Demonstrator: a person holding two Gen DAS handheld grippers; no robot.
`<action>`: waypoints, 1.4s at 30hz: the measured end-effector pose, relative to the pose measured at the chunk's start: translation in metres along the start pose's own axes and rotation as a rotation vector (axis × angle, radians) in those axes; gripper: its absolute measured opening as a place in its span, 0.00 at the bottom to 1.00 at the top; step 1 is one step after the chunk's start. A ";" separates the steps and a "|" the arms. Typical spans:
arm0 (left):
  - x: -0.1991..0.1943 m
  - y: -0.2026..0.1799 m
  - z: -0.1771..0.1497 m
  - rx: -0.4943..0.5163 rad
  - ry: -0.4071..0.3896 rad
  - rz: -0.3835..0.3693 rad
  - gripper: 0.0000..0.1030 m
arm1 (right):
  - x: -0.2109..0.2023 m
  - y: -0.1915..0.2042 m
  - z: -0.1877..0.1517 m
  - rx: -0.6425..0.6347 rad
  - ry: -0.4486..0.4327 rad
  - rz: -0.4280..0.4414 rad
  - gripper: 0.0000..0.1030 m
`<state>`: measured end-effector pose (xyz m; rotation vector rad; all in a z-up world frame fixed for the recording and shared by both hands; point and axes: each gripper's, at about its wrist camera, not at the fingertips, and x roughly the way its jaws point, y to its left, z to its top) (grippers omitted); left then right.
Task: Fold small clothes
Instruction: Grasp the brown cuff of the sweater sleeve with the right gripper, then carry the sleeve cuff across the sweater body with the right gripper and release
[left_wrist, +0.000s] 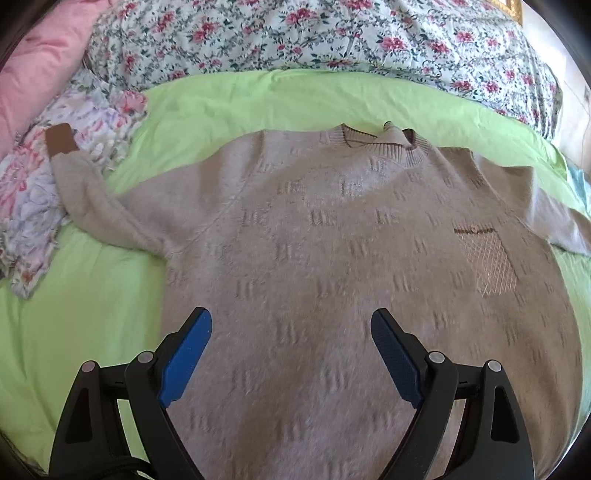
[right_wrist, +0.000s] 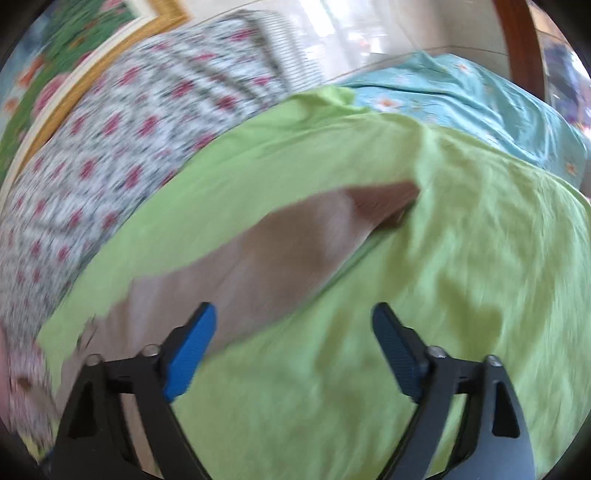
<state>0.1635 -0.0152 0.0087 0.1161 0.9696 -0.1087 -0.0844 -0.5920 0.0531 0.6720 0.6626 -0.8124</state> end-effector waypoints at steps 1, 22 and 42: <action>0.007 -0.001 0.004 -0.005 0.018 0.000 0.86 | 0.009 -0.007 0.008 0.017 0.004 -0.009 0.75; 0.028 -0.005 0.010 -0.050 0.027 -0.070 0.86 | 0.012 0.109 0.014 -0.202 -0.025 0.233 0.08; 0.004 0.053 -0.015 -0.132 0.007 -0.222 0.86 | 0.069 0.439 -0.226 -0.588 0.460 0.687 0.08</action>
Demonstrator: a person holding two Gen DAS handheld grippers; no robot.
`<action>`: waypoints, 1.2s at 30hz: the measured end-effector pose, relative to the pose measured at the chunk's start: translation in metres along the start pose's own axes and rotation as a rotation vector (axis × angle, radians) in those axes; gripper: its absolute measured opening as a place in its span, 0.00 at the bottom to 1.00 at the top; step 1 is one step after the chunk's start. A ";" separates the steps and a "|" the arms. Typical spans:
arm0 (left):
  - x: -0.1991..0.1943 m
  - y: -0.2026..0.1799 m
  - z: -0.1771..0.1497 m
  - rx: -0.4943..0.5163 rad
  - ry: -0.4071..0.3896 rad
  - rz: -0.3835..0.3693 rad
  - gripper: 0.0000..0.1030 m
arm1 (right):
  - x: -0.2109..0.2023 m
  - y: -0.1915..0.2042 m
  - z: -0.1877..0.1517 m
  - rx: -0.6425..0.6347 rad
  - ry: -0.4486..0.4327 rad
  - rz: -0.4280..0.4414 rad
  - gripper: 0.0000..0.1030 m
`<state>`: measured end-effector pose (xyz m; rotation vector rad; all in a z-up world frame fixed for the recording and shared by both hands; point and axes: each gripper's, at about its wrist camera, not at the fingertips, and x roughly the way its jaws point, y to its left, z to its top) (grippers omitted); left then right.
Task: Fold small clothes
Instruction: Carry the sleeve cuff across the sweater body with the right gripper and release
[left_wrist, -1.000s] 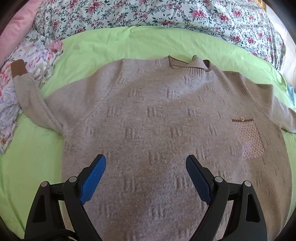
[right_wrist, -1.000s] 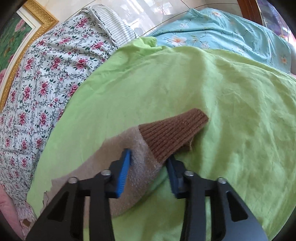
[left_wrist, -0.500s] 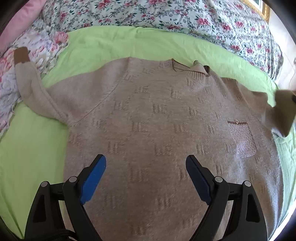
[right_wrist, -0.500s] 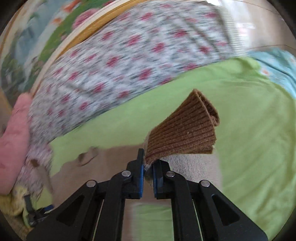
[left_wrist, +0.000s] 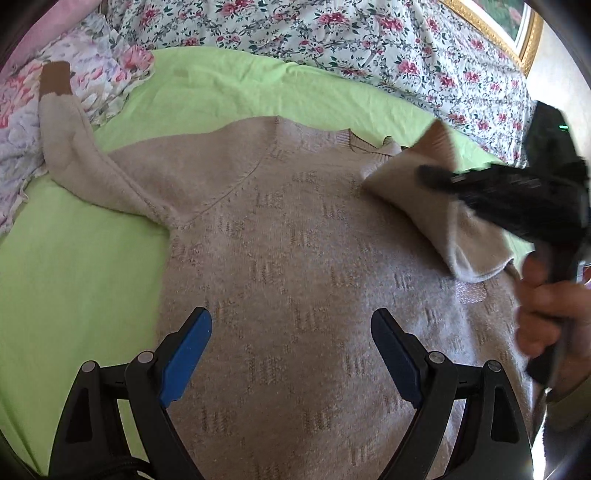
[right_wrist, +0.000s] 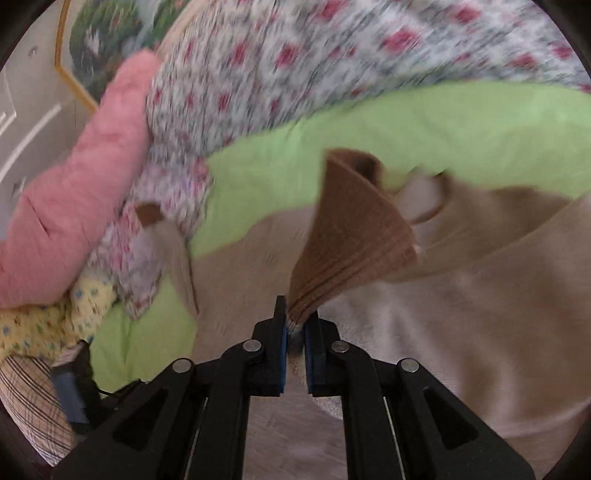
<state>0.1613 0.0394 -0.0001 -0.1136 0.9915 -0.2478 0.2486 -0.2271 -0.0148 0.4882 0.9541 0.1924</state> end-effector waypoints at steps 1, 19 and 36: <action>0.000 -0.001 0.000 0.002 -0.002 -0.012 0.86 | 0.014 0.003 -0.003 0.001 0.029 0.002 0.08; 0.091 -0.022 0.067 -0.177 0.002 -0.075 0.30 | -0.083 -0.067 -0.046 0.247 -0.121 -0.010 0.50; 0.073 0.040 0.065 -0.291 0.013 -0.116 0.29 | -0.153 -0.173 -0.028 0.375 -0.229 -0.401 0.51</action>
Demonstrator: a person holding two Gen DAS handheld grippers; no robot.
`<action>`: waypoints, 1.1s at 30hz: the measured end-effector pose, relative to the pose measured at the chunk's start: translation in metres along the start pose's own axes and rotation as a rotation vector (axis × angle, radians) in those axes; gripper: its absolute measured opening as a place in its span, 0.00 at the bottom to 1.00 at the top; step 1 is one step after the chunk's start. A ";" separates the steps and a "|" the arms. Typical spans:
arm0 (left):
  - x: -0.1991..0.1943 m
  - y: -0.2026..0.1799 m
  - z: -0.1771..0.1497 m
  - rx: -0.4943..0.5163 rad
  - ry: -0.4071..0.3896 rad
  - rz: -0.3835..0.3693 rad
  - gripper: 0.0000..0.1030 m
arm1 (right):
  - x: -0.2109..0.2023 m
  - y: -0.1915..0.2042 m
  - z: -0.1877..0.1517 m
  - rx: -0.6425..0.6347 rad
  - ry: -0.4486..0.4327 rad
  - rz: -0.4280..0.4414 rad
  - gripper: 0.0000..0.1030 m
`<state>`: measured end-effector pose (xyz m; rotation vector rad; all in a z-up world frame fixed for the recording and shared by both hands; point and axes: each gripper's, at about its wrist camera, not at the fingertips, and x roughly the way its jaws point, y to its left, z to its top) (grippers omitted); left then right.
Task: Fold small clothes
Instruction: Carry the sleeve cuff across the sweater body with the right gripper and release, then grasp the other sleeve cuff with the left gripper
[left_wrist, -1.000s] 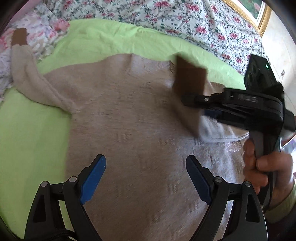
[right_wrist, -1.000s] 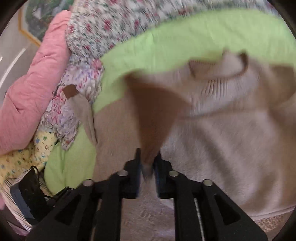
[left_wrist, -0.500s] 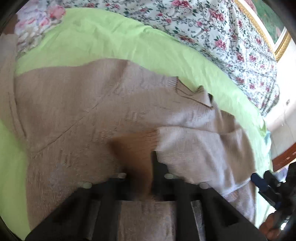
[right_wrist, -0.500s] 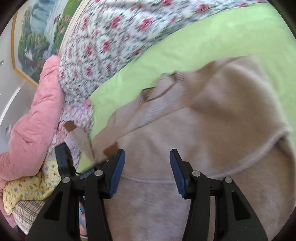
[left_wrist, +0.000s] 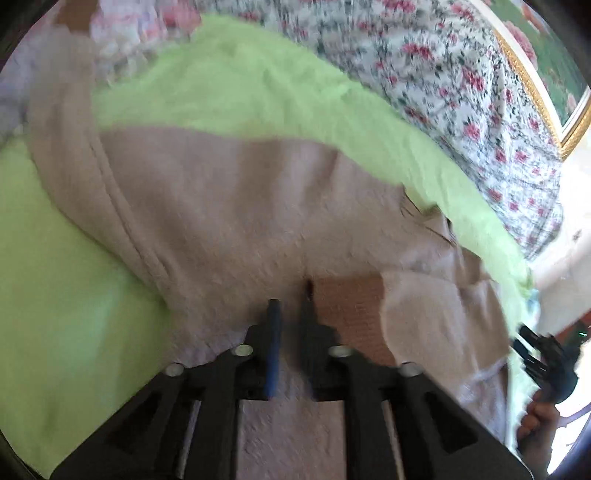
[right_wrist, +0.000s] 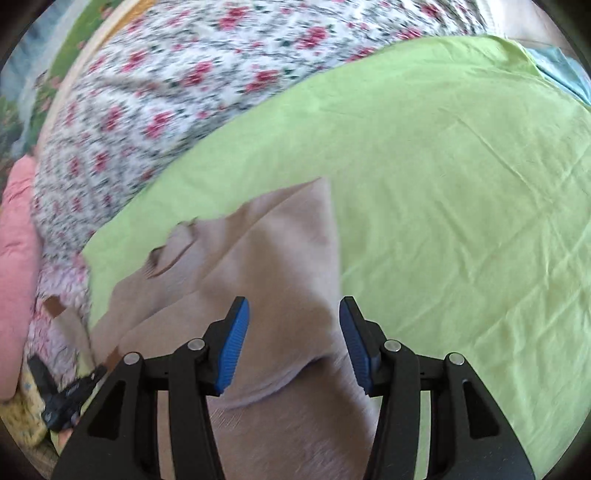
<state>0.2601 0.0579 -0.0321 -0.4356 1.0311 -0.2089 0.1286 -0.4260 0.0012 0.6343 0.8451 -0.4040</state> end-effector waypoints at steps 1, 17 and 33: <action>0.001 -0.001 0.000 -0.001 0.012 -0.016 0.36 | 0.000 -0.002 0.003 0.010 -0.003 0.002 0.51; -0.030 -0.024 -0.002 0.007 -0.048 -0.265 0.79 | -0.016 0.000 -0.008 0.022 -0.021 0.031 0.57; -0.003 -0.068 -0.001 0.184 -0.079 -0.085 0.04 | -0.008 0.002 -0.002 0.008 -0.023 0.031 0.57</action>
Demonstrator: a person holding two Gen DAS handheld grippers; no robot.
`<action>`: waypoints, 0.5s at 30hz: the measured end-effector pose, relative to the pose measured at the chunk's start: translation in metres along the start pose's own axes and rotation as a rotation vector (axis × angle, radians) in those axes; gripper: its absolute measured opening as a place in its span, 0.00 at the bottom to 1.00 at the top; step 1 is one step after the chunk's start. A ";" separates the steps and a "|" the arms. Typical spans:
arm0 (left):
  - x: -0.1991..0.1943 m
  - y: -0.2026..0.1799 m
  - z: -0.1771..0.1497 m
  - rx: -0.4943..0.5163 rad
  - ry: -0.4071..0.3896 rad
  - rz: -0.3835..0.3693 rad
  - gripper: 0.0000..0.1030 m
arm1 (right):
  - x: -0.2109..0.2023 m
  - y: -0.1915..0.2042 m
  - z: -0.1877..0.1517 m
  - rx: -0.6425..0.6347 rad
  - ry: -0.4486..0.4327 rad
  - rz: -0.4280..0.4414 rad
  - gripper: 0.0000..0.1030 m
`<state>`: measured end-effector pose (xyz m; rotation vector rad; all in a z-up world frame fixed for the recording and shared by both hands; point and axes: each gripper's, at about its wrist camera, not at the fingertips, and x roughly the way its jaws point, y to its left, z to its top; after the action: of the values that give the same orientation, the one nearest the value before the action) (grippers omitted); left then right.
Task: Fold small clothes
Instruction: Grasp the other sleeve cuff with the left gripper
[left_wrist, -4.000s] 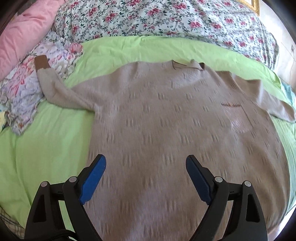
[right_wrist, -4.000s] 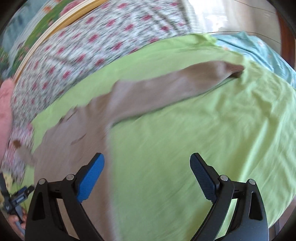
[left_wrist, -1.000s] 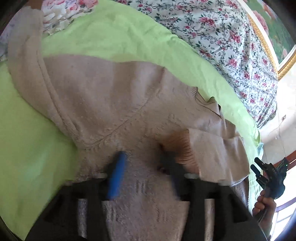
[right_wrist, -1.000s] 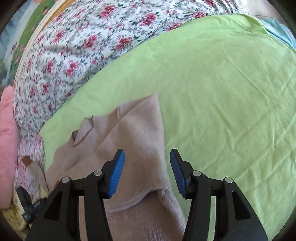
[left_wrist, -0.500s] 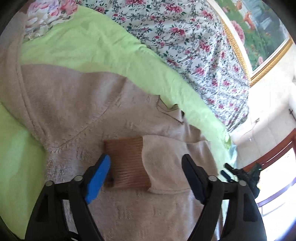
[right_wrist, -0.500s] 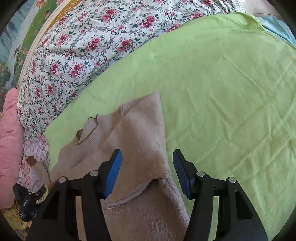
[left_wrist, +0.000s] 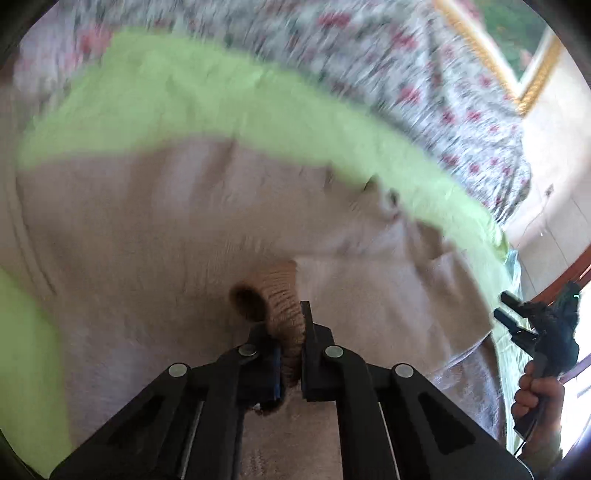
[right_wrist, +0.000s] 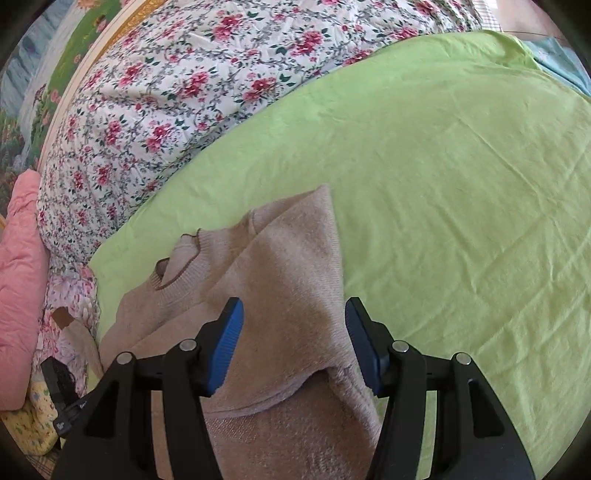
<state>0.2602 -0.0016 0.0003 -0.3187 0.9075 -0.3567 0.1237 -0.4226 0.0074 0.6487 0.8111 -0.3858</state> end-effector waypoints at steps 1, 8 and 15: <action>-0.014 0.000 0.005 0.007 -0.046 -0.006 0.04 | 0.000 -0.002 0.002 0.002 -0.003 -0.003 0.57; 0.003 0.027 -0.001 0.013 0.026 0.100 0.04 | 0.026 -0.003 0.011 -0.010 0.037 -0.024 0.57; 0.003 0.021 0.000 0.021 0.007 0.094 0.04 | 0.063 0.019 0.004 -0.181 0.107 -0.104 0.08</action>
<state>0.2651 0.0161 -0.0106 -0.2544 0.9221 -0.2806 0.1767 -0.4154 -0.0318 0.4628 0.9724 -0.3692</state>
